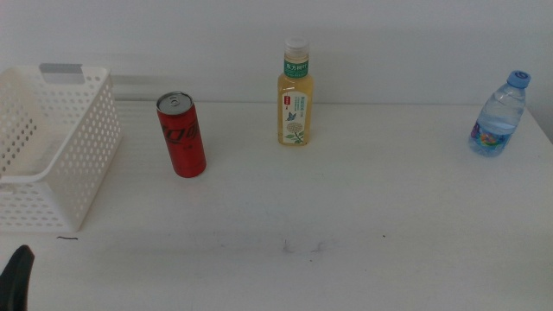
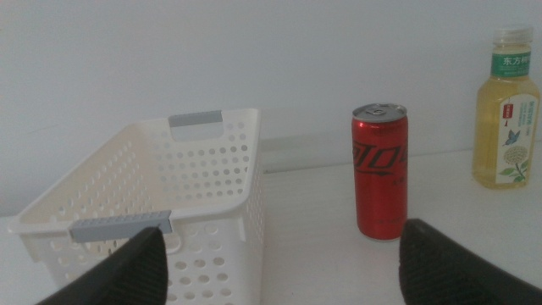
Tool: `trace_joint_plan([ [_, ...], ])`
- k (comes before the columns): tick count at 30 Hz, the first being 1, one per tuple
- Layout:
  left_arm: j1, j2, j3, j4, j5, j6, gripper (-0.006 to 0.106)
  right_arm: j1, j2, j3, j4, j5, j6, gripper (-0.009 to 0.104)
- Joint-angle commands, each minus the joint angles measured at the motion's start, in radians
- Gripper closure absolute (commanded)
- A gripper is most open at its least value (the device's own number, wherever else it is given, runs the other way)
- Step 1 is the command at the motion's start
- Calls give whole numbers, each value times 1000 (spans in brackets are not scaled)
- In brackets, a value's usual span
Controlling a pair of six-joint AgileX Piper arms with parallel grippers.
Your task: Use arms to grab the bottles and put them into the dustbin to the left of the table.
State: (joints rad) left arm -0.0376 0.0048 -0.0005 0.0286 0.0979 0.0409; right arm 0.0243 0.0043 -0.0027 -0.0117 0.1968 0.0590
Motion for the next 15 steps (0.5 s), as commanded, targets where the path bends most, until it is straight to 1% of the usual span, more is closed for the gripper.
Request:
trace_joint_plan([
  [1, -6, 26, 1, -1, -37, -3, 7, -5, -4, 3, -8, -10, -6, 2],
  [3, -28, 142, 1, -1, -146, -3, 7, -5, -4, 3, -8, -10, -6, 2],
  [9, -150, 718, 1, -1, -741, -24, 7, -5, -4, 3, -8, -10, -6, 2],
  [12, -162, 980, 1, 10, -989, -24, 7, -5, -4, 3, -8, -10, -6, 2],
  [15, -162, 1170, 1, 16, -1179, -24, 7, -5, -4, 3, -8, -10, -6, 2],
])
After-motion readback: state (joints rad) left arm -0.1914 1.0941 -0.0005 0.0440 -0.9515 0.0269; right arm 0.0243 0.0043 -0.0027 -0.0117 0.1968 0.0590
